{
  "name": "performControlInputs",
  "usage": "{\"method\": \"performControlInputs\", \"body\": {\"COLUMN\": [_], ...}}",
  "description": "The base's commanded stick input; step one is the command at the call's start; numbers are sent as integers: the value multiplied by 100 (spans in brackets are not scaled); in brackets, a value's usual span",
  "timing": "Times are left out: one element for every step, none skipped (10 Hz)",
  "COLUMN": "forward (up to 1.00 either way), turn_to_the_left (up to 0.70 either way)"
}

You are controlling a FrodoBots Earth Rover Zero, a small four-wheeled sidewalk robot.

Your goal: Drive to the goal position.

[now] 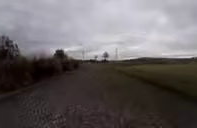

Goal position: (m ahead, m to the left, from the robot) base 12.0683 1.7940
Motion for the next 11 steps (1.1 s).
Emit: {"method": "performControlInputs", "body": {"forward": [100, 100, 100, 100, 100, 100, 100, 100, 100, 100, 100], "turn_to_the_left": [0, 0, 0, 40, 40, 34, 17, 0, 0, 0, 0]}}
